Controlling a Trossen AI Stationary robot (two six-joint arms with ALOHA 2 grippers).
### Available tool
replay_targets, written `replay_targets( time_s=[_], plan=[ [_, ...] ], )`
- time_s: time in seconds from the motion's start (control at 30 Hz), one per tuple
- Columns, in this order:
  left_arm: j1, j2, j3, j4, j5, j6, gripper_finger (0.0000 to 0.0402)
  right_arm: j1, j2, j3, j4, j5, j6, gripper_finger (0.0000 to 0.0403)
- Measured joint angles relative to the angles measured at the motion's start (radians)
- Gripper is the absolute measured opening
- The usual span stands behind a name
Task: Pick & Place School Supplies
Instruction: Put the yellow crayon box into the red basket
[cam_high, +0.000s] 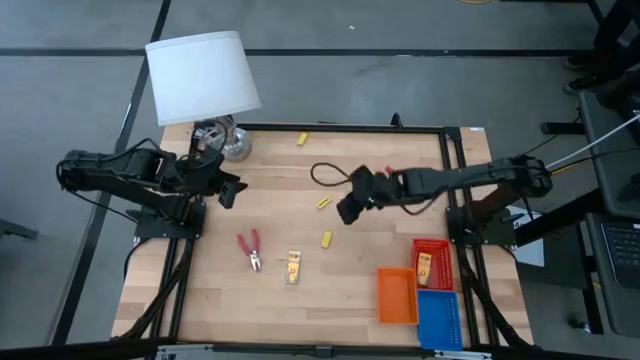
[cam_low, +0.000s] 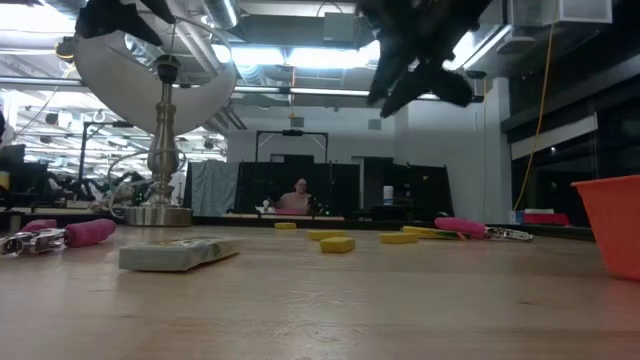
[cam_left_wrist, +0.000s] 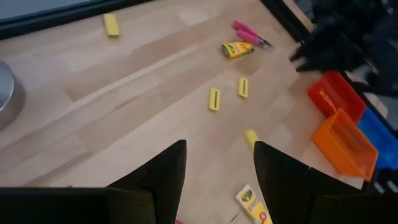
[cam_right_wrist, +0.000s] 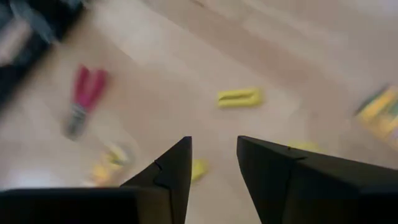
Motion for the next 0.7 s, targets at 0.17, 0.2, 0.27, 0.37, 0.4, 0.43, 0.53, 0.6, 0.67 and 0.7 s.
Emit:
replay_targets(
  time_s=[0.17, 0.2, 0.27, 0.37, 0.4, 0.43, 0.53, 0.6, 0.67, 0.7],
  plan=[
    [-0.045, 0.005, 0.0, 0.023, -0.029, 0.044, 0.0184, -0.091, 0.0, 0.0, -0.021, -0.034, -0.575, 0.012],
    [-0.053, 0.006, 0.0, 0.024, -0.034, 0.044, 0.0184, -0.109, 0.0, 0.0, -0.023, -0.043, -0.675, 0.0119],
    [-0.067, 0.008, 0.0, 0.032, -0.042, 0.045, 0.0184, -0.148, 0.0, 0.0, -0.044, -0.073, -0.801, 0.0119],
    [-0.089, 0.013, 0.0, 0.048, -0.064, 0.046, 0.0184, -0.219, 0.0, 0.0, -0.084, -0.131, -0.851, 0.0119],
    [-0.096, 0.016, 0.0, 0.06, -0.073, 0.053, 0.0184, -0.245, 0.0, 0.0, -0.104, -0.144, -0.835, 0.0119],
    [-0.102, 0.018, 0.0, 0.071, -0.078, 0.061, 0.0184, -0.272, 0.0, 0.0, -0.129, -0.151, -0.81, 0.0119],
    [-0.119, 0.03, 0.0, 0.076, -0.092, 0.071, 0.0184, -0.349, 0.0, -0.001, -0.194, -0.178, -0.757, 0.0122],
    [-0.132, 0.042, 0.0, 0.076, -0.111, 0.075, 0.0184, -0.387, 0.0, -0.001, -0.21, -0.205, -0.728, 0.0133],
    [-0.149, 0.057, 0.0, 0.076, -0.138, 0.075, 0.0184, -0.418, 0.0, -0.001, -0.227, -0.212, -0.695, 0.0153],
    [-0.157, 0.065, 0.0, 0.076, -0.15, 0.075, 0.0184, -0.428, 0.002, -0.001, -0.231, -0.212, -0.709, 0.0166]
  ],
)
